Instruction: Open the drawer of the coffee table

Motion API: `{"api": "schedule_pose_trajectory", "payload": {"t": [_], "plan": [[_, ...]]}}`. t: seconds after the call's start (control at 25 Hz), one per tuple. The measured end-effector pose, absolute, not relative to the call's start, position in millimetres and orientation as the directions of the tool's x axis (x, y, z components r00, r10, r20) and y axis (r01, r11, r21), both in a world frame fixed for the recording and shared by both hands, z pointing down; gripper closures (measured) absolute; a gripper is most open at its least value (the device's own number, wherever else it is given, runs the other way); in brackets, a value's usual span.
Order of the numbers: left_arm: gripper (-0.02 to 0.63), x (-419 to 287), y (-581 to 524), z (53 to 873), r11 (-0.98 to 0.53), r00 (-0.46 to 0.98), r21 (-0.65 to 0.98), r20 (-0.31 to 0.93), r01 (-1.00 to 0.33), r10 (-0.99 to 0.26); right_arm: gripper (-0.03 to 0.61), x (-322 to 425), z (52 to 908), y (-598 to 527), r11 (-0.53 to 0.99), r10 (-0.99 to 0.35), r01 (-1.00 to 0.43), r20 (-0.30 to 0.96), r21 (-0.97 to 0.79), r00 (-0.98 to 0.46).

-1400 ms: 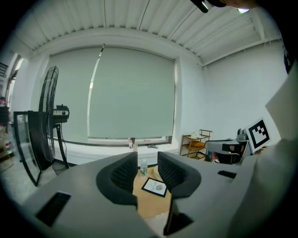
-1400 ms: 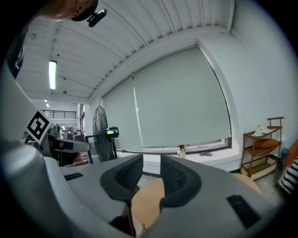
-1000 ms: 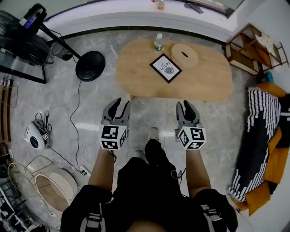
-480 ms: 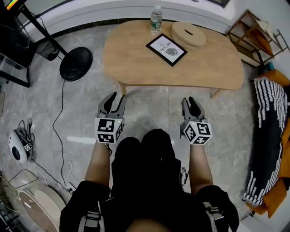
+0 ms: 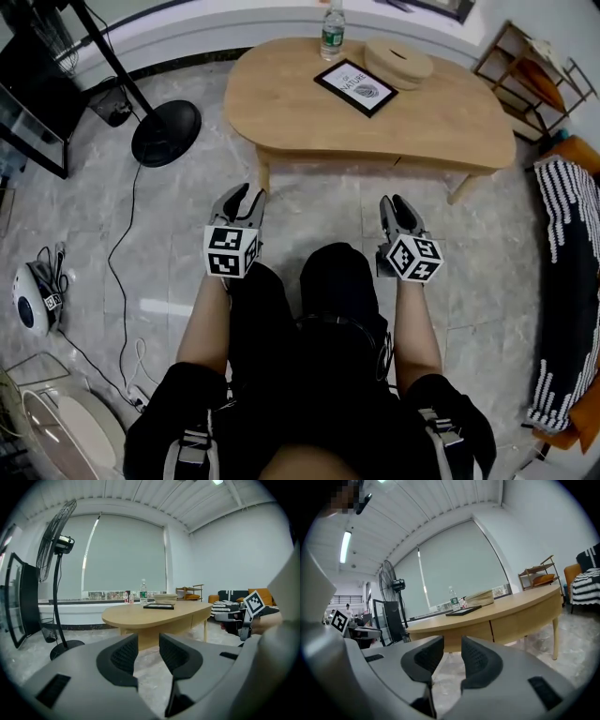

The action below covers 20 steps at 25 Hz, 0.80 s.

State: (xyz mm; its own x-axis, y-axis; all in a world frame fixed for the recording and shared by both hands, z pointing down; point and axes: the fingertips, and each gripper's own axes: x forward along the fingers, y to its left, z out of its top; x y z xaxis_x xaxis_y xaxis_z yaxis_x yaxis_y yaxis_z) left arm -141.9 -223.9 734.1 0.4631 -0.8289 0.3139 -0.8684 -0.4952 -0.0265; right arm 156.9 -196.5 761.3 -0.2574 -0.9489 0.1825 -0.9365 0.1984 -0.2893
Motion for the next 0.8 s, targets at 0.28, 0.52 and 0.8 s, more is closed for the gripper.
{"api": "schedule_pose_trajectory", "payload": {"t": [0.28,0.52,0.8], "plan": [[0.472,-152,-239,737,-0.497,0.465,-0.036,0.303,-0.867,-0.832,0.456,159,778,-208,0.211,-0.943,-0.904,0.168,-0.372,-0.289],[0.471,-147,-268,757,-0.527,0.487,-0.042,0.325,-0.849,-0.811,0.456,166,800,-231,0.232,-0.928,-0.845,0.151,-0.482,-0.341],[0.465,-146,-311,804,-0.516,0.464,-0.03,0.396,-0.856,-0.793,0.457,183,845,-270,0.199,-0.923,-0.77,0.149,-0.606,-0.356]]}}
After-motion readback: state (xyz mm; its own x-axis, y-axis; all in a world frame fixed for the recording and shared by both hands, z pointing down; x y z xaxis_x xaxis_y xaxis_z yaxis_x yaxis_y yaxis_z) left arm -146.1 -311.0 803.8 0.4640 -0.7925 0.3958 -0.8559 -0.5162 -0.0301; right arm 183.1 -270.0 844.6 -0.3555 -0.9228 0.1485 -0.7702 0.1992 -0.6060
